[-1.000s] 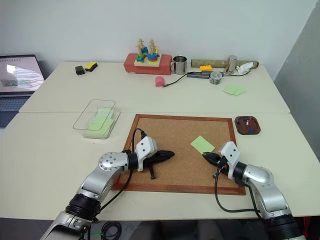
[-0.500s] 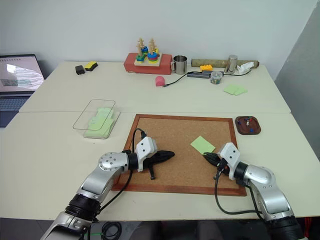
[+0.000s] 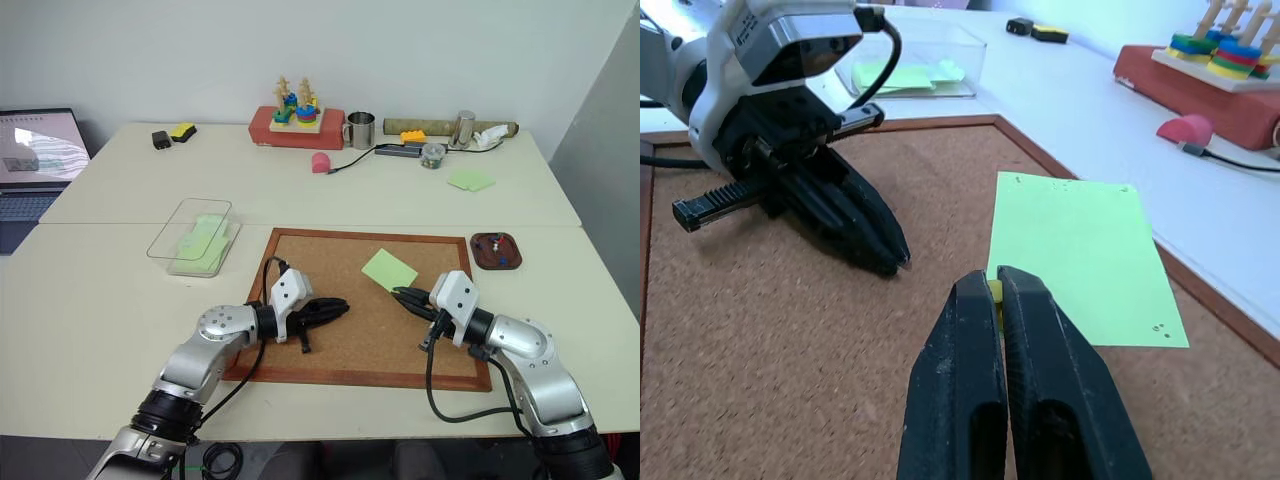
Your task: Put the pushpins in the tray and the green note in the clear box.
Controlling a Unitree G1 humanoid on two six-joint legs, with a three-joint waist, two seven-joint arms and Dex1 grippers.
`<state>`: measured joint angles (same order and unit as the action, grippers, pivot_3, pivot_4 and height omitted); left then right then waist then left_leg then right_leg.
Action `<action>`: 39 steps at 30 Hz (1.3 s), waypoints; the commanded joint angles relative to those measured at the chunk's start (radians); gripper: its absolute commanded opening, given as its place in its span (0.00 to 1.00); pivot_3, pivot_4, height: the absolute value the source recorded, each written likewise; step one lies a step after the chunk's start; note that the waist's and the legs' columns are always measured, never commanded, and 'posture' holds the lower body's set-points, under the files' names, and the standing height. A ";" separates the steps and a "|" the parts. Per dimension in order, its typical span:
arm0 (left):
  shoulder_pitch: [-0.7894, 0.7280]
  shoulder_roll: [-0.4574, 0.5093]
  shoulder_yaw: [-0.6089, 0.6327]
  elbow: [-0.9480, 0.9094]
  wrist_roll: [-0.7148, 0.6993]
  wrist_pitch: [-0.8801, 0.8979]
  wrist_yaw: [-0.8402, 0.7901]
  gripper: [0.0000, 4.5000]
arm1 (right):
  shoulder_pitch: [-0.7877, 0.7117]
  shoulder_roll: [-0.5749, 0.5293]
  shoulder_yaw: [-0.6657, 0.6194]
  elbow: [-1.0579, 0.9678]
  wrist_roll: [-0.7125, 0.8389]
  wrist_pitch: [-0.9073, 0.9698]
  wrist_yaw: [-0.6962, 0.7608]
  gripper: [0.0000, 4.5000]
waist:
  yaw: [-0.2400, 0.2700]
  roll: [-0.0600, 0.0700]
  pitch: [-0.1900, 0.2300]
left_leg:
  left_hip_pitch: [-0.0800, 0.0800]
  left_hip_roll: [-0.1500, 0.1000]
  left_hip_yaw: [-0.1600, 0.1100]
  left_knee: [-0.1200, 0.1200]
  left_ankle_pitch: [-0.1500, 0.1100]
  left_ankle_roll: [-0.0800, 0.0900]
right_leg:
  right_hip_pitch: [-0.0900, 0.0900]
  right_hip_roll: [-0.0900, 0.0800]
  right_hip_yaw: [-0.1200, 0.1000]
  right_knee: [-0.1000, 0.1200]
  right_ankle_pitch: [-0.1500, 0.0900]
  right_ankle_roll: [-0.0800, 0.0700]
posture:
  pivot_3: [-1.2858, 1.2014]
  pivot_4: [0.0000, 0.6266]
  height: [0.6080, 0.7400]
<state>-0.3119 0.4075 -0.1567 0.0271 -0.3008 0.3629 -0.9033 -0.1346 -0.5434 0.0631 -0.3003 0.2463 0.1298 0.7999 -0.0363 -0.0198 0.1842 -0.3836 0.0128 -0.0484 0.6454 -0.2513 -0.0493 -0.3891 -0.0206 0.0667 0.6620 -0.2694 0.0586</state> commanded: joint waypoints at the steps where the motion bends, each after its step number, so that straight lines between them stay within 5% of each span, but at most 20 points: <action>1: 0.033 -0.009 0.164 -0.214 -0.289 0.299 0.061 0.31 | -0.049 -0.010 -0.017 -0.020 -0.059 -0.096 -0.028 0.00 | -0.003 -0.001 0.001 | 0.000 0.000 -0.001 0.000 0.000 0.000 | 0.000 0.000 -0.001 0.000 0.000 0.000 | 0.52 0.24 1.00; 11: 0.004 -0.182 0.330 -0.282 -0.678 0.607 0.305 0.73 | -0.135 -0.004 0.003 0.045 -0.162 -0.297 -0.045 0.00 | 0.006 -0.002 0.002 | -0.001 -0.001 -0.002 0.000 0.000 0.000 | 0.001 -0.001 -0.002 0.000 0.000 -0.001 | 0.52 0.24 1.00; 22: -0.175 -0.332 0.343 -0.154 -0.766 0.591 0.415 0.73 | -0.184 -0.015 0.046 0.041 -0.238 -0.421 -0.039 0.00 | 0.006 -0.003 0.002 | -0.001 -0.001 -0.002 0.000 0.000 -0.001 | 0.001 -0.001 -0.002 -0.001 0.003 -0.005 | 0.52 0.24 1.00; 39: -0.213 -0.351 0.324 -0.111 -0.741 0.543 0.402 0.01 | -0.198 -0.005 0.063 0.023 -0.236 -0.435 -0.052 0.00 | 0.005 -0.003 0.002 | -0.001 -0.001 -0.002 0.000 0.000 -0.001 | 0.001 -0.001 -0.001 -0.001 0.003 -0.005 | 0.52 0.24 1.00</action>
<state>-0.5173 0.0531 0.1788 -0.0613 -1.0438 0.9250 -0.4928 -0.3102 -0.5485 0.1373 -0.2346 0.0011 -0.2790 0.7583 -0.0309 -0.0227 0.1860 -0.3843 0.0114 -0.0500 0.6457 -0.2510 -0.0501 -0.3884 -0.0212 0.0653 0.6611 -0.2665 0.0532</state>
